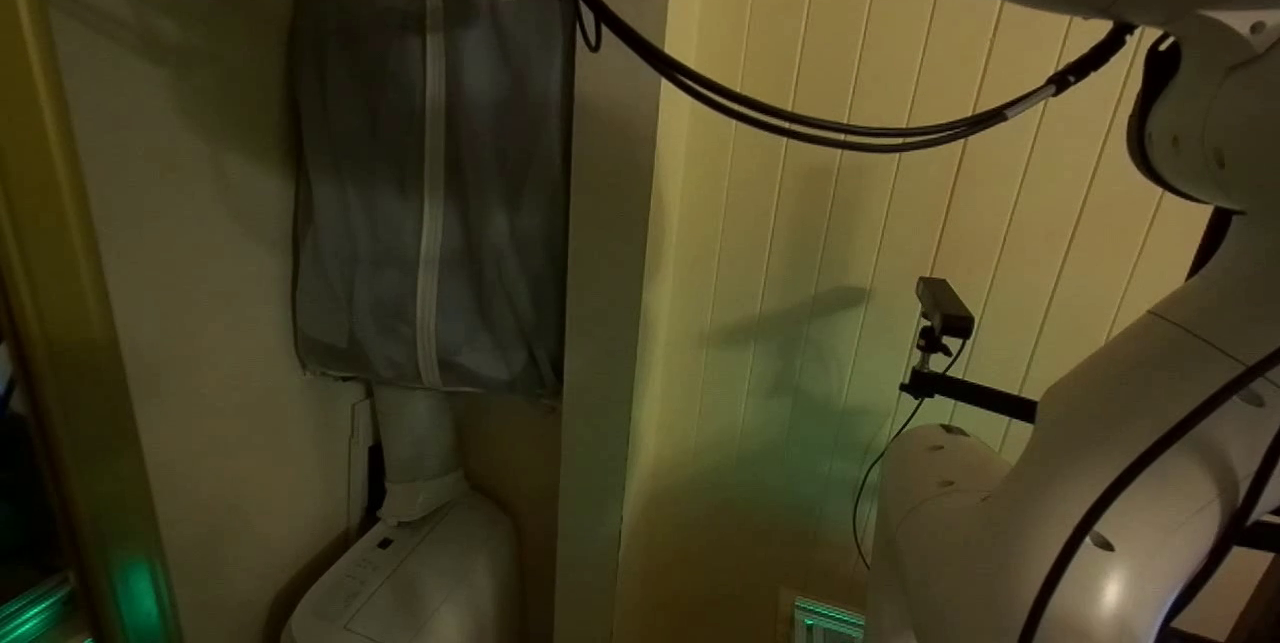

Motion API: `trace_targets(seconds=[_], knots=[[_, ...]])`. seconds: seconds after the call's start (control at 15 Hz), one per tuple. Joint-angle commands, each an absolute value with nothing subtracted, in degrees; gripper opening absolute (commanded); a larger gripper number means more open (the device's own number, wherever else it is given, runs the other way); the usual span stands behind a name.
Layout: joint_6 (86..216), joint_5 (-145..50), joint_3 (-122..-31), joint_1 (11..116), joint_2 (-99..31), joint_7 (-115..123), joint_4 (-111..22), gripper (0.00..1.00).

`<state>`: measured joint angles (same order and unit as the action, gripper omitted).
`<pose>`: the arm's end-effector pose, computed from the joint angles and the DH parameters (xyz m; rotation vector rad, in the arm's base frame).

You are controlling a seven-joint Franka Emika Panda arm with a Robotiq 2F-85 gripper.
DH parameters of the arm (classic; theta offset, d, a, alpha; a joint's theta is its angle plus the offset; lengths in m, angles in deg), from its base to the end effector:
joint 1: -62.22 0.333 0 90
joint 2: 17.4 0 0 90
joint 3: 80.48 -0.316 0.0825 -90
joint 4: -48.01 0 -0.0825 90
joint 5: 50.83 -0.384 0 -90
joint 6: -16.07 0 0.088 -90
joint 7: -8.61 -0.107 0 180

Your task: Move the three coat hangers in the middle to the right

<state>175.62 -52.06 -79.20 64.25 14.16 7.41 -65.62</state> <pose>0.3975 -0.0004 0.8427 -2.4112 0.0338 -1.9332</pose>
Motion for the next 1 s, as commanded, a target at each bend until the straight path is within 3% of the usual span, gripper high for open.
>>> trace_targets(seconds=[0.0,0.93], knots=[[174.45,-52.91,-78.47,64.79,15.71,9.01,-66.89,0.02],[176.96,-49.76,-82.49,46.78,11.29,-6.4,-61.32,0.03]])
